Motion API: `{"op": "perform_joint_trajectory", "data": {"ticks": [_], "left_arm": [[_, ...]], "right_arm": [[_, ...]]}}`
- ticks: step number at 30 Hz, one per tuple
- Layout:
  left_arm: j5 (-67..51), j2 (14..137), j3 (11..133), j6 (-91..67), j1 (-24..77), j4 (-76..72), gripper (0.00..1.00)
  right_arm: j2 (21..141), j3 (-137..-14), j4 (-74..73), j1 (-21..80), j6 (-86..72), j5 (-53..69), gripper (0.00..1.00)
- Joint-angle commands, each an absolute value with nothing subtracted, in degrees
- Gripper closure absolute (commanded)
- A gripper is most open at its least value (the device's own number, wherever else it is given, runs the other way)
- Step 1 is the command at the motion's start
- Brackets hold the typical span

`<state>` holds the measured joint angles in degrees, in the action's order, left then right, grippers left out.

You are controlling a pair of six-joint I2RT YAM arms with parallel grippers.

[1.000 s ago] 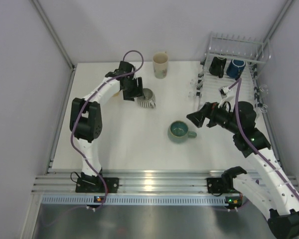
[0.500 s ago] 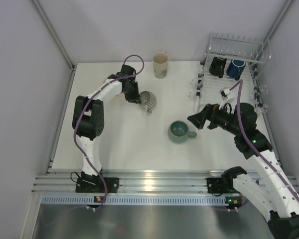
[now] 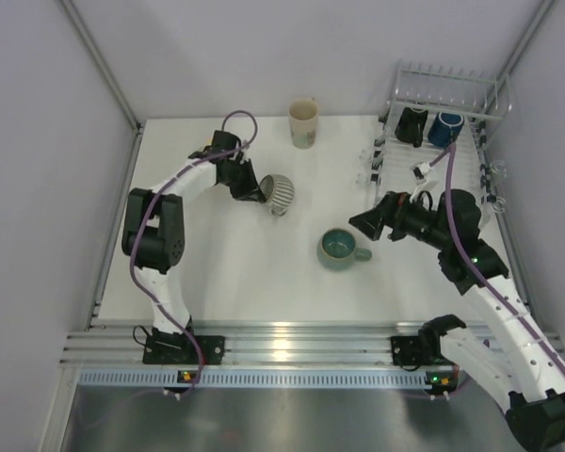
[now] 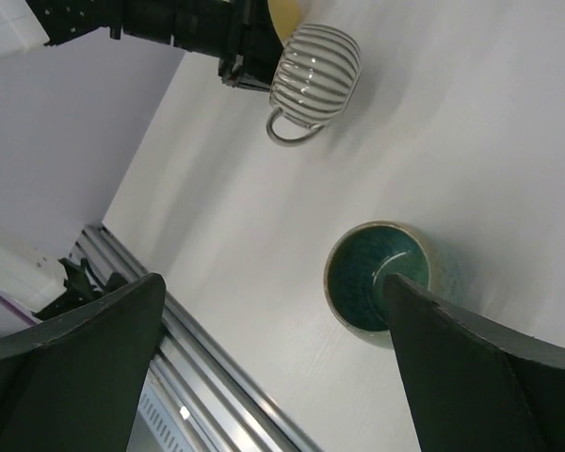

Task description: Load the cups into the dish rack

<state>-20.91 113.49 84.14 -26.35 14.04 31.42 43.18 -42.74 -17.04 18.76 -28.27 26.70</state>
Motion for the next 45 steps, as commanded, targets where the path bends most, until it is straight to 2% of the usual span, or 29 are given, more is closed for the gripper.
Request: {"op": "perform_joint_trajectory", "data": {"ticks": [1, 5, 10, 14, 19, 24, 30, 40, 45], "left_arm": [[-35.21, 102.49, 82.89, -32.51, 13.1, 16.56, 1.0], [-43.39, 96.69, 75.0, -41.82, 12.83, 0.91, 1.0], [-47.11, 90.45, 67.25, -56.23, 12.92, -19.39, 1.0], [-47.9, 87.81, 62.76, -65.45, 13.62, -33.97, 1.0], [-48.08, 85.0, 61.18, -67.32, 15.73, -39.19, 1.0], [-48.69, 82.45, 58.28, -70.75, 16.0, -46.66, 1.0], [-48.87, 79.9, 55.46, -70.4, 16.0, -48.16, 1.0], [-46.93, 77.26, 48.34, -71.28, 16.08, -54.66, 1.0], [-47.37, 76.99, 46.59, -69.44, 16.17, -55.9, 1.0]], "right_arm": [[44.73, -42.45, -7.31, 19.51, -33.9, 30.4, 0.01], [47.1, -40.96, -0.01, 20.12, -39.37, 31.03, 0.01], [51.41, -40.34, 13.32, 22.23, -47.62, 31.11, 0.04], [56.93, -41.39, 22.91, 27.59, -53.69, 28.93, 0.17], [64.23, -45.69, 27.24, 34.44, -54.76, 26.28, 0.36], [68.37, -48.43, 34.08, 38.14, -57.56, 26.37, 0.37], [71.45, -52.73, 33.32, 40.6, -57.57, 22.33, 0.33], [76.99, -58.18, 32.61, 43.15, -58.8, 22.06, 0.49], [78.13, -58.36, 33.22, 44.21, -59.85, 22.24, 0.51]]}}
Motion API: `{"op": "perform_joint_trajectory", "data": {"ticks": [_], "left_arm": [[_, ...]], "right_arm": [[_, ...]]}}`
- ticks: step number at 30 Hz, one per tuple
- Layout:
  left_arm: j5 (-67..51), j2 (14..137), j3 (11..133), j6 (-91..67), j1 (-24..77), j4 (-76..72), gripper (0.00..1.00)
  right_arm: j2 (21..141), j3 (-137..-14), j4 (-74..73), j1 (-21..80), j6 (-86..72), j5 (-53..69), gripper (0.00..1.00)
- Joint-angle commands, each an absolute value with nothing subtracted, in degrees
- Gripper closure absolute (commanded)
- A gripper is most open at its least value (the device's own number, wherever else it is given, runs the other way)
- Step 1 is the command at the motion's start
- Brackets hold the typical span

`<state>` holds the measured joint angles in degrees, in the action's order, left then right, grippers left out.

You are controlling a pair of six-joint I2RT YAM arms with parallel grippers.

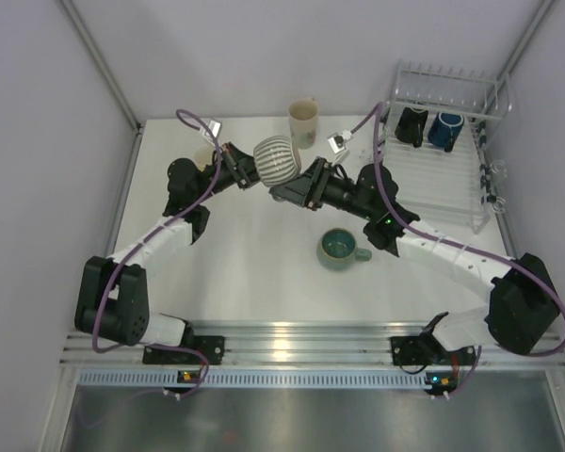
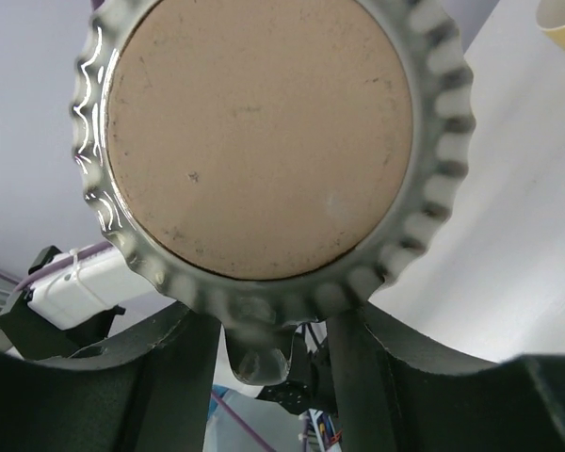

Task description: Load the cups into the dish rack

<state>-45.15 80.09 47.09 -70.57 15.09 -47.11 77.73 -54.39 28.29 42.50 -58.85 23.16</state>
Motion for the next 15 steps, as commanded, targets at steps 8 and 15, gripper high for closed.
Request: {"op": "perform_joint_trajectory", "data": {"ticks": [8, 15], "left_arm": [[-48.6, 76.55, 44.92, -65.22, 16.17, -55.9, 1.0], [-48.52, 75.85, 43.86, -64.69, 16.08, -54.58, 0.7]], "right_arm": [[77.96, -56.52, 33.13, 44.3, -60.38, 19.96, 1.0], [75.5, -54.32, 31.91, 43.69, -58.54, 16.96, 1.0]]}}
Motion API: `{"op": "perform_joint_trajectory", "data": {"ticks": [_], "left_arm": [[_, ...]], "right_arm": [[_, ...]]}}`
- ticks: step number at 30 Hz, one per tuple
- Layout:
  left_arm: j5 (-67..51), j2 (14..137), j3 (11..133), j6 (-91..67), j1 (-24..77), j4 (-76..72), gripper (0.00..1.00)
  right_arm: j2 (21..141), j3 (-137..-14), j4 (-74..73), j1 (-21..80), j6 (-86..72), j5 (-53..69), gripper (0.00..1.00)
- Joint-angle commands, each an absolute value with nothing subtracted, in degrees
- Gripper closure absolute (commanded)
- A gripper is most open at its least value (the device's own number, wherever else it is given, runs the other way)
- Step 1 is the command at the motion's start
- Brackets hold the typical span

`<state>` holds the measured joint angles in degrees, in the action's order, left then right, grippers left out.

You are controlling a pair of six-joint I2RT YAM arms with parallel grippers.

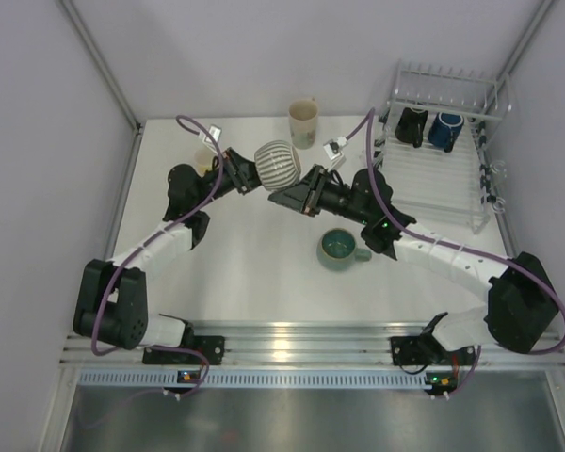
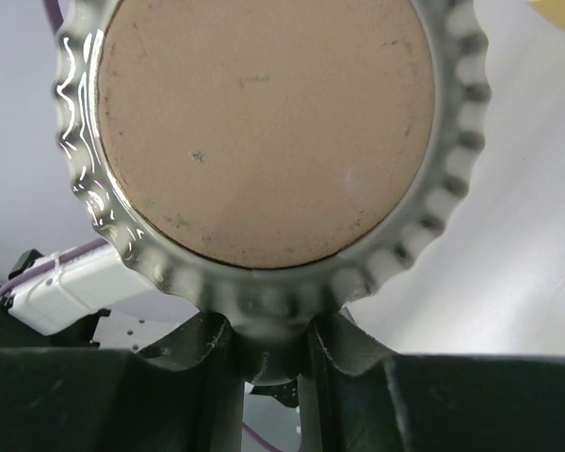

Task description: Load the cups into the dish rack

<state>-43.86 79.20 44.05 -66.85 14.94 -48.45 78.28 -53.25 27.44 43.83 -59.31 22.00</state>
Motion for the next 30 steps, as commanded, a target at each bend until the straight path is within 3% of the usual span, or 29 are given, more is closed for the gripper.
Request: {"op": "perform_joint_trajectory", "data": {"ticks": [1, 2, 5, 9, 20, 26, 30], "left_arm": [[-48.25, 75.5, 43.94, -64.08, 16.17, -53.8, 0.64], [-48.08, 75.15, 44.38, -63.46, 16.17, -51.7, 0.54], [-47.29, 73.83, 45.26, -60.48, 16.17, -45.65, 0.39], [-43.09, 71.37, 47.02, -54.5, 16.17, -35.11, 0.3], [-38.24, 69.44, 50.45, -45.8, 16.08, -19.09, 0.25], [-36.47, 64.96, 51.85, -40.17, 16.17, -9.95, 0.26], [-36.47, 61.79, 52.38, -39.55, 16.08, -6.69, 0.26]], "right_arm": [[75.15, -54.14, 31.99, 43.51, -58.36, 16.88, 1.0], [74.54, -54.05, 31.64, 43.16, -57.84, 16.53, 1.0], [73.22, -53.35, 29.54, 42.1, -56.95, 15.82, 1.0], [69.45, -51.07, 26.64, 37.9, -56.17, 15.56, 1.0], [60.03, -48.69, 7.41, 22.86, -45.12, 12.93, 1.0], [59.5, -52.29, -7.45, 15.04, -30.53, 1.6, 1.0], [62.48, -53.35, -9.75, 11.88, -24.27, -6.75, 1.0]]}}
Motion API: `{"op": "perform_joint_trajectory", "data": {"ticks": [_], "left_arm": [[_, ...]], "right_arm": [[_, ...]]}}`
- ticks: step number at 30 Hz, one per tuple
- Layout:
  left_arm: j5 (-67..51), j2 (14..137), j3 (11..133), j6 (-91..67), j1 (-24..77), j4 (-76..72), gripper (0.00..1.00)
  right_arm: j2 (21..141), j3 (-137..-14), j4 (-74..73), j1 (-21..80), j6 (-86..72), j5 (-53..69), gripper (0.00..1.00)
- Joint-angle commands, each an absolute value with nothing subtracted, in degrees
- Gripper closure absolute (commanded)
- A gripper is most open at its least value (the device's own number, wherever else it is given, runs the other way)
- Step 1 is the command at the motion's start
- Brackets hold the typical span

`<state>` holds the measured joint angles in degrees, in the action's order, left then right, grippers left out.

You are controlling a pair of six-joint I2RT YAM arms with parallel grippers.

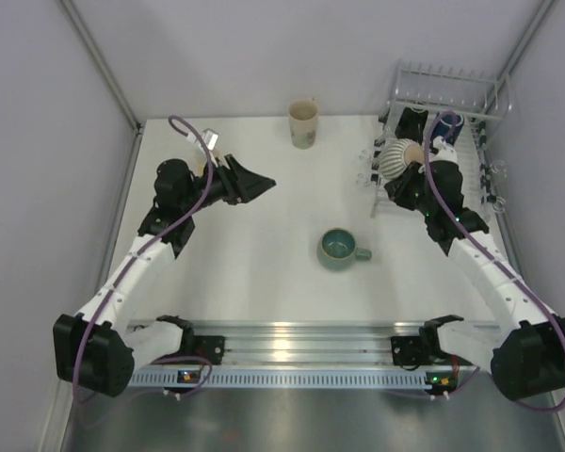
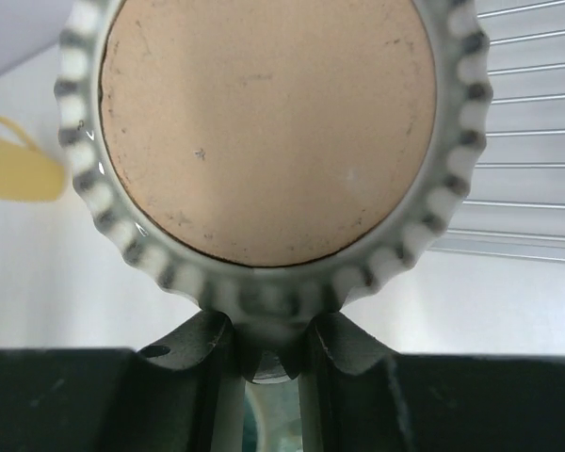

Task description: Load the cups into the dish rack

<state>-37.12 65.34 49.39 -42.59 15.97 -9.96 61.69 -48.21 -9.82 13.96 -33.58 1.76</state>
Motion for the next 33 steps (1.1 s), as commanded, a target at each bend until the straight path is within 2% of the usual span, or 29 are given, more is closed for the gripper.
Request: {"op": "perform_joint_trajectory", "data": {"ticks": [1, 9, 15, 33], "left_arm": [[-36.56, 61.0, 52.3, -39.46, 16.17, -6.24, 0.26], [-35.42, 53.71, 49.57, -37.44, 16.08, -1.76, 0.25], [-35.77, 50.81, 47.81, -38.32, 16.17, -0.26, 0.25], [-33.93, 42.81, 45.09, -39.99, 16.17, 5.53, 0.25]], "right_arm": [[63.27, -53.87, -9.84, 11.43, -22.43, -7.64, 1.0], [71.26, -57.74, -9.67, 8.71, -16.88, -15.2, 1.0], [79.0, -60.29, -6.42, 6.42, -14.68, -14.94, 1.0], [102.21, -78.48, -4.22, 4.57, -20.74, -17.58, 1.0]]}}
